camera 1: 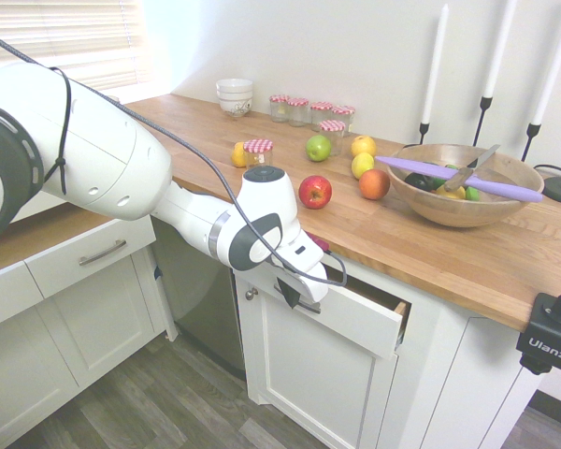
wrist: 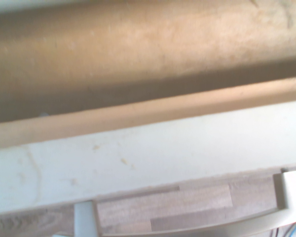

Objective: Close the drawer

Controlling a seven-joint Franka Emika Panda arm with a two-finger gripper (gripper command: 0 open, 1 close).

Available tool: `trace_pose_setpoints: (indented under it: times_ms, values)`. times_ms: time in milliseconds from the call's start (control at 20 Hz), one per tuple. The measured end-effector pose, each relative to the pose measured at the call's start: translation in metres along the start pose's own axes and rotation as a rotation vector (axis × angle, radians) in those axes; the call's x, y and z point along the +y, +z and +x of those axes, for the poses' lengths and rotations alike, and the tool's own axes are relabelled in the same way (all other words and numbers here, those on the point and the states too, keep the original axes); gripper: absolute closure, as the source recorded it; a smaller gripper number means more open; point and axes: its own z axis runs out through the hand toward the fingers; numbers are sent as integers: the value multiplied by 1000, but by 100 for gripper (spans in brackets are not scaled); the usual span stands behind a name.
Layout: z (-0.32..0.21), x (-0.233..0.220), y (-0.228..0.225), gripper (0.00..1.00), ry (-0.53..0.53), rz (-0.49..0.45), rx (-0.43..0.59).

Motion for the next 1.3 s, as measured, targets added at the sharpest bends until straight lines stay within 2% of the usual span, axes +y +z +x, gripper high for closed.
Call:
trace_pose_setpoints:
  times_ms: [400,1000,1150,1300]
  values:
    - [11,-19,2,100,13,-6,4]
    - [16,-25,1,100,25,-27,-4]
    - [21,-38,-16,100,18,60,56]
    - [20,-41,-22,100,15,81,69]
